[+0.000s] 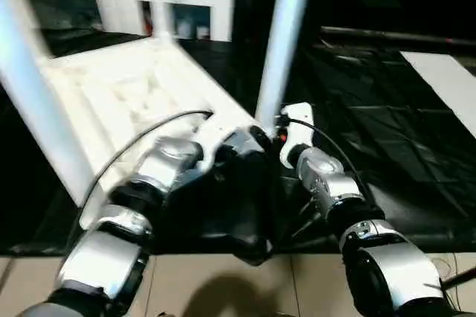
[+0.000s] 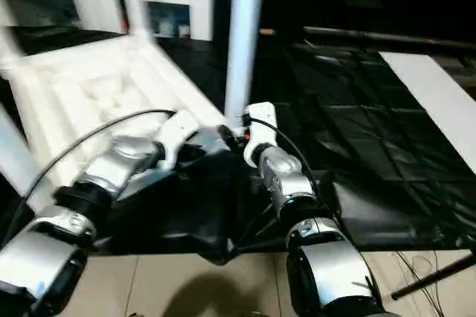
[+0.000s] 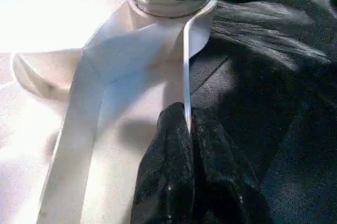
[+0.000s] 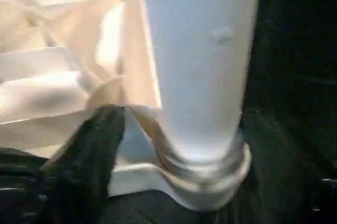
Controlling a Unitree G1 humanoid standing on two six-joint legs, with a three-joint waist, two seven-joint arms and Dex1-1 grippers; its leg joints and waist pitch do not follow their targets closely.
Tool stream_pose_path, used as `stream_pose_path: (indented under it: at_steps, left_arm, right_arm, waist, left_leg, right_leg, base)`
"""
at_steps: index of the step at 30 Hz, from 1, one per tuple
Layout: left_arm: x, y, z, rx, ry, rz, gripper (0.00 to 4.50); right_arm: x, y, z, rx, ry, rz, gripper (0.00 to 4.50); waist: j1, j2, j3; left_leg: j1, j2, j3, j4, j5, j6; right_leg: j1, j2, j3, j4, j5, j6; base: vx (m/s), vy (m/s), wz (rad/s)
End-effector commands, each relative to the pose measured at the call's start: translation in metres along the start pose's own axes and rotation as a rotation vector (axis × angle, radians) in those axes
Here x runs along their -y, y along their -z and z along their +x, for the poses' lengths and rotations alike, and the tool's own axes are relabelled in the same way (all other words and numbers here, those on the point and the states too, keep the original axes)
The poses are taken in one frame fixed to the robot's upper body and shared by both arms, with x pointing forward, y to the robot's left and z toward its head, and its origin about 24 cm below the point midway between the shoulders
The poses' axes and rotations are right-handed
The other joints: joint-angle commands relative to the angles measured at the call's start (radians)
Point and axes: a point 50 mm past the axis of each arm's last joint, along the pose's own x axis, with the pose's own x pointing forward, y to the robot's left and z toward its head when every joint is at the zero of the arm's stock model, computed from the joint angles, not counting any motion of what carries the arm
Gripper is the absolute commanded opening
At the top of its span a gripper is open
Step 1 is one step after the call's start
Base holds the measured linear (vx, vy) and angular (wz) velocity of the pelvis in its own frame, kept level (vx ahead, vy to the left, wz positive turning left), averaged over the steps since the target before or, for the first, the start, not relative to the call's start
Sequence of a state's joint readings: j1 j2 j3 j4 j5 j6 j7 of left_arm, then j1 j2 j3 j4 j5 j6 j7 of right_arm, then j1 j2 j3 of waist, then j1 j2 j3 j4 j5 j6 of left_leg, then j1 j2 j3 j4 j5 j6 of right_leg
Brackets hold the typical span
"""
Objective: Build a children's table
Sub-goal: Rotate leg to tighten
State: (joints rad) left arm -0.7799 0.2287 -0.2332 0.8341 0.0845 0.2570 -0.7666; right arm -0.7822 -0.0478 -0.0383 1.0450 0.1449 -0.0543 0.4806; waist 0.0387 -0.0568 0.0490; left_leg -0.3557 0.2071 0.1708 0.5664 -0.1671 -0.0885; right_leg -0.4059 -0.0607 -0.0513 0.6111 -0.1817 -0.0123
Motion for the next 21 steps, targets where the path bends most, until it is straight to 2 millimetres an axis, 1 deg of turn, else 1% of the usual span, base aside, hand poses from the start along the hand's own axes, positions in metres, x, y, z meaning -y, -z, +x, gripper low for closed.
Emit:
stream_pose_path:
  at_steps: [1, 2, 3, 4, 5, 6, 7, 9, 11, 12, 13, 16, 17, 19, 20, 21]
  left_arm:
    - [0.012, 0.019, 0.001, -0.018, 0.117, -0.017, 0.0]
    - [0.013, 0.02, 0.0, -0.012, 0.14, -0.002, 0.0]
    - [0.013, 0.023, -0.004, -0.015, 0.176, -0.001, 0.0]
    - [0.014, 0.024, -0.006, -0.013, 0.206, 0.007, 0.0]
    - [0.015, 0.026, -0.008, -0.016, 0.232, 0.008, 0.0]
    - [0.015, 0.027, -0.012, -0.013, 0.282, 0.033, 0.0]
    - [0.016, 0.027, -0.015, -0.005, 0.313, 0.043, 0.0]
    - [0.019, 0.028, -0.02, 0.003, 0.381, 0.049, 0.0]
    - [0.019, 0.028, -0.022, 0.003, 0.4, 0.052, 0.0]
    - [0.02, 0.031, -0.028, -0.012, 0.451, 0.067, 0.0]
    - [0.02, 0.033, -0.031, -0.019, 0.472, 0.076, 0.0]
    - [0.019, 0.035, -0.039, -0.023, 0.498, 0.074, 0.0]
    - [0.018, 0.036, -0.04, -0.024, 0.493, 0.072, 0.0]
    - [0.016, 0.037, -0.041, -0.026, 0.485, 0.069, 0.0]
    - [0.015, 0.038, -0.042, -0.026, 0.485, 0.069, 0.0]
    - [0.015, 0.038, -0.043, -0.026, 0.485, 0.068, 0.0]
  right_arm:
    - [-0.001, -0.002, -0.005, -0.012, -0.129, -0.055, 4.0]
    - [0.0, -0.001, -0.008, -0.026, -0.167, -0.086, 4.15]
    - [0.004, 0.002, -0.016, -0.055, -0.243, -0.148, 4.15]
    - [0.005, 0.003, -0.02, -0.066, -0.287, -0.168, 4.15]
    - [0.006, 0.004, -0.024, -0.078, -0.332, -0.187, 4.15]
    - [0.008, 0.006, -0.031, -0.101, -0.406, -0.213, 4.15]
    - [0.008, 0.006, -0.034, -0.108, -0.431, -0.222, 4.15]
    - [0.009, 0.006, -0.038, -0.117, -0.477, -0.232, 4.15]
    - [0.009, 0.006, -0.04, -0.119, -0.492, -0.233, 4.15]
    - [0.007, 0.006, -0.043, -0.127, -0.545, -0.229, 4.15]
    - [0.006, 0.007, -0.045, -0.132, -0.568, -0.233, 4.15]
    - [0.004, 0.008, -0.048, -0.153, -0.618, -0.233, 4.15]
    - [0.004, 0.009, -0.048, -0.158, -0.625, -0.232, 3.89]
    - [0.003, 0.01, -0.048, -0.166, -0.634, -0.225, 3.81]
    - [0.002, 0.011, -0.049, -0.175, -0.647, -0.223, 3.78]
    - [0.002, 0.012, -0.05, -0.185, -0.659, -0.223, 3.63]
  waist:
    - [0.011, -0.004, -0.059]
    - [0.012, -0.004, -0.06]
    - [0.013, -0.004, -0.06]
    - [0.016, -0.003, -0.059]
    - [0.018, -0.004, -0.061]
    - [0.02, -0.004, -0.06]
    - [0.023, -0.004, -0.059]
    - [0.022, -0.002, -0.057]
    - [0.023, -0.001, -0.056]
    - [0.023, 0.0, -0.055]
    - [0.027, 0.001, -0.054]
    - [0.031, 0.003, -0.054]
    - [0.032, 0.0, -0.055]
    - [0.034, 0.001, -0.054]
    - [0.034, 0.001, -0.054]
    - [0.036, -0.003, -0.054]
  left_leg:
    - [-0.005, 0.018, 0.003, -0.054, -0.206, 0.057]
    - [-0.004, 0.018, 0.004, -0.053, -0.199, 0.06]
    - [-0.006, 0.019, 0.005, -0.052, -0.188, 0.068]
    - [-0.006, 0.019, 0.005, -0.052, -0.184, 0.07]
    - [-0.005, 0.02, 0.006, -0.051, -0.173, 0.077]
    - [-0.002, 0.021, 0.006, -0.052, -0.182, 0.079]
    - [-0.002, 0.022, 0.005, -0.053, -0.188, 0.078]
    - [0.0, 0.023, 0.005, -0.055, -0.204, 0.07]
    - [0.006, 0.025, 0.006, -0.055, -0.22, 0.061]
    - [0.008, 0.025, 0.006, -0.056, -0.228, 0.058]
    - [0.009, 0.029, 0.006, -0.058, -0.242, 0.052]
    - [0.009, 0.029, 0.008, -0.059, -0.234, 0.045]
    - [0.008, 0.029, 0.009, -0.059, -0.229, 0.043]
    - [0.008, 0.028, 0.008, -0.059, -0.239, 0.037]
    - [0.008, 0.027, 0.008, -0.06, -0.24, 0.035]
    - [0.007, 0.026, 0.007, -0.06, -0.238, 0.033]
  right_leg:
    - [0.05, -0.07, 0.04, -0.083, -0.261, -0.186]
    - [0.049, -0.07, 0.041, -0.08, -0.243, -0.192]
    - [0.052, -0.071, 0.04, -0.077, -0.214, -0.205]
    - [0.053, -0.07, 0.04, -0.078, -0.206, -0.205]
    - [0.053, -0.069, 0.041, -0.074, -0.181, -0.212]
    - [0.052, -0.07, 0.041, -0.074, -0.188, -0.219]
    - [0.054, -0.071, 0.041, -0.076, -0.197, -0.217]
    - [0.051, -0.072, 0.041, -0.077, -0.225, -0.215]
    - [0.047, -0.073, 0.043, -0.079, -0.243, -0.218]
    - [0.045, -0.071, 0.043, -0.079, -0.25, -0.22]
    - [0.045, -0.071, 0.044, -0.079, -0.26, -0.22]
    - [0.044, -0.068, 0.045, -0.076, -0.241, -0.222]
    - [0.044, -0.067, 0.045, -0.074, -0.234, -0.223]
    - [0.043, -0.068, 0.046, -0.075, -0.25, -0.217]
    - [0.044, -0.068, 0.046, -0.075, -0.257, -0.212]
    - [0.045, -0.07, 0.047, -0.077, -0.273, -0.2]
  base:
    - [0.0, 0.0, 0.0]
    - [0.0, 0.0, 0.0]
    - [0.0, 0.0, 0.0]
    - [0.0, 0.0, 0.0]
    - [0.0, 0.0, 0.0]
    - [0.0, 0.0, 0.0]
    - [0.0, 0.0, 0.0]
    - [0.0, 0.0, 0.0]
    - [0.0, 0.0, 0.0]
    - [0.0, 0.0, 0.0]
    - [0.0, 0.0, 0.0]
    - [0.0, 0.0, 0.0]
    - [0.0, 0.0, 0.0]
    - [0.0, 0.0, 0.0]
    - [0.0, 0.0, 0.0]
    - [0.0, 0.0, 0.0]
